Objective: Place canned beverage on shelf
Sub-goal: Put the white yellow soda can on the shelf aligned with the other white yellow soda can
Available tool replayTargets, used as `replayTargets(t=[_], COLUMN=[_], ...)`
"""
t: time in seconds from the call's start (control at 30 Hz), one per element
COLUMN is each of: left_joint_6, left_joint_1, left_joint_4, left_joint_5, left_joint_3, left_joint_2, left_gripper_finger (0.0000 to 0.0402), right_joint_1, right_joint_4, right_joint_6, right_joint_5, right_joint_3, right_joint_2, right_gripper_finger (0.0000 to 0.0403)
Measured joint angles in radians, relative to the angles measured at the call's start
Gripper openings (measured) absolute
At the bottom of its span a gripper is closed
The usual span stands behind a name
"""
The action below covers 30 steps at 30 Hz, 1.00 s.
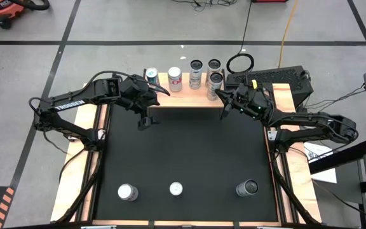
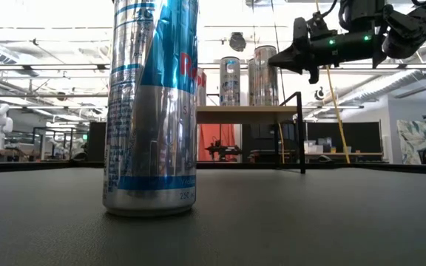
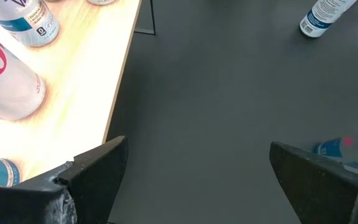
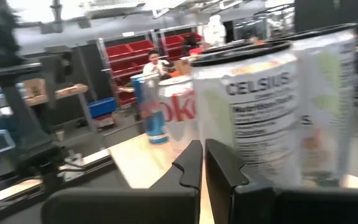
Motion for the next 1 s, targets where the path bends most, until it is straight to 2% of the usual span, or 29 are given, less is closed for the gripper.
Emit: replayTargets(t=[0.1, 0.33, 0.57, 0.87, 1.0], left_joint_6=[0.0, 0.0, 0.0, -0.002, -0.002], left_joint_1=[0.0, 0.0, 0.0, 0.0, 0.0], left_joint_4=[0.0, -0.001, -0.005, -0.003, 0.001], left_joint_5=[0.0, 0.0, 0.0, 0.0, 0.0], left_joint_3=[0.0, 0.0, 0.0, 0.0, 0.0], left_joint_2=[0.0, 0.0, 0.0, 0.0, 0.0], left_gripper_finger=[0.0393, 0.0393, 0.0393, 0.0393, 0.0393], right_joint_1=[0.0, 0.0, 0.0, 0.0, -0.001], right_joint_4=[-0.012, -0.029, -0.107, -0.1, -0.095], right_joint_6=[-0.004, -0.004, -0.007, -0.025, -0.056], right_joint_5=[0.044, 0.048, 0.08, 0.076, 0.157], right_joint_3=[0.0, 0.0, 0.0, 0.0, 0.0], right_joint_2=[-0.001, -0.013, -0.087, -0.179, -0.179], right_gripper_finger=[0.0, 0.0, 0.0, 0.0, 0.0])
